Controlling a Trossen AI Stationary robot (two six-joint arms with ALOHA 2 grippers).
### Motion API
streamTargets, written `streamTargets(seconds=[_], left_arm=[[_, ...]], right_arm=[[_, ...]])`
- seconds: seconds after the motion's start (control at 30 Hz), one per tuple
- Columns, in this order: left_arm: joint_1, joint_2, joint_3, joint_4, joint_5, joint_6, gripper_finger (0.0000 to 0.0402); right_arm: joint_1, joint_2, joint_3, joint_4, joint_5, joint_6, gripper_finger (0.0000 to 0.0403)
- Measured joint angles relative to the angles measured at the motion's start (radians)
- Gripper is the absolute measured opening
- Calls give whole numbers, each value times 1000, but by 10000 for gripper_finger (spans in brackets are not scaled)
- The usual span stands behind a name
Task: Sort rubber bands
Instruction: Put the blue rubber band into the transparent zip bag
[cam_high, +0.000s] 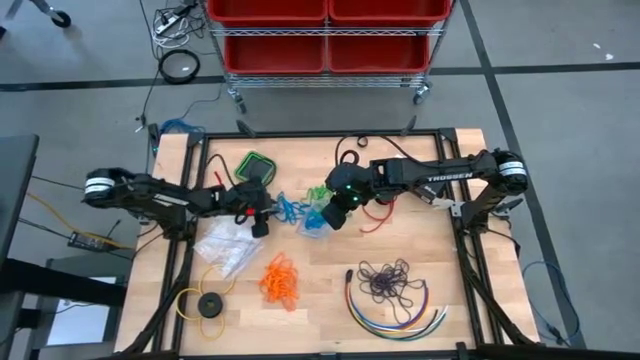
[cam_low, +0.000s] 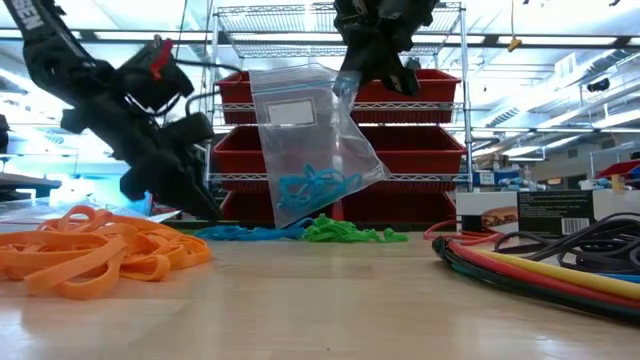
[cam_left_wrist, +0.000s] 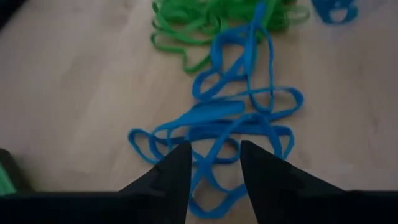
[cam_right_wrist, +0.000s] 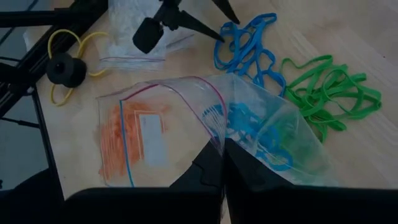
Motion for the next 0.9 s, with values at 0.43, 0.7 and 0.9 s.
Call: streamTargets(seconds=[0.43,0.7,0.9], left_arm=[[29,113,5,110,-52,-1,45],[31,66,15,101,-52,2,7],[12,-19,72,0,-31,2,3]], right_arm=[[0,0,0,-5,0,-6,0],[0,0,0,-5,-1,-7,0],[0,0,0,-8,-1,-8,0]])
